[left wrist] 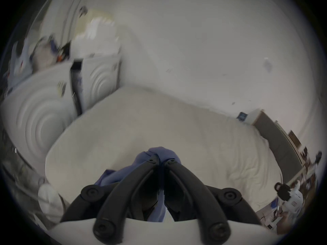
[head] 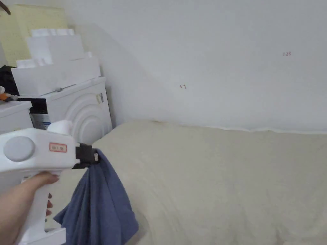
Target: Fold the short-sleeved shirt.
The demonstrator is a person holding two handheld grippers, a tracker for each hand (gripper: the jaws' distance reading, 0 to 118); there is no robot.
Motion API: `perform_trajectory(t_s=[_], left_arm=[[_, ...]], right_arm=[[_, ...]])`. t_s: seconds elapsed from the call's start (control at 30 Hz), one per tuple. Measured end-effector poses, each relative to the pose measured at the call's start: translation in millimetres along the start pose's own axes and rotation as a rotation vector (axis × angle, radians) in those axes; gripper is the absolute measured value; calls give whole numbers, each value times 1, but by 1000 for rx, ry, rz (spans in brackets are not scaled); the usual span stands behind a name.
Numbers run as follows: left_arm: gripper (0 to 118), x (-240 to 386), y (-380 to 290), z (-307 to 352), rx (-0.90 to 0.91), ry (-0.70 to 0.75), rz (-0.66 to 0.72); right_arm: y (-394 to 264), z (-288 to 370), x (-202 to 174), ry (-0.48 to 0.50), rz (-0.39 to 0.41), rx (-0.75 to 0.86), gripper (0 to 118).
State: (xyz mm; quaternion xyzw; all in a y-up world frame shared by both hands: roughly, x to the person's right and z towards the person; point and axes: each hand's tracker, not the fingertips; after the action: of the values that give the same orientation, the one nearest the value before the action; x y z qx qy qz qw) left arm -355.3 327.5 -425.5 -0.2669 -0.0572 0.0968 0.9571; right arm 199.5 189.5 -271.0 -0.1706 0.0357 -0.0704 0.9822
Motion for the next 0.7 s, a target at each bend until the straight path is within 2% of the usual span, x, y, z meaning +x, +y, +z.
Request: perform_trajectory(t_s=[0.13, 0.2, 0.37, 0.57, 0.63, 0.7], left_arm=[[5, 86, 45, 44, 105, -128, -143], [5, 136, 59, 57, 131, -244, -188], [5, 251, 65, 48, 127, -443, -343], [5, 352, 26, -35, -50, -675, -373], [5, 387, -10, -87, -212, -693, -354], [5, 413, -57, -142, -360, -625, -355]], right_arm=[[8, 20, 14, -29, -37, 48, 0], [11, 32, 23, -48, -63, 64, 0], [13, 53, 44, -84, -64, 94, 0], [9, 59, 69, -132, -30, 101, 0], [4, 57, 81, -145, -52, 101, 0], [-3, 54, 92, -169, -82, 91, 0]])
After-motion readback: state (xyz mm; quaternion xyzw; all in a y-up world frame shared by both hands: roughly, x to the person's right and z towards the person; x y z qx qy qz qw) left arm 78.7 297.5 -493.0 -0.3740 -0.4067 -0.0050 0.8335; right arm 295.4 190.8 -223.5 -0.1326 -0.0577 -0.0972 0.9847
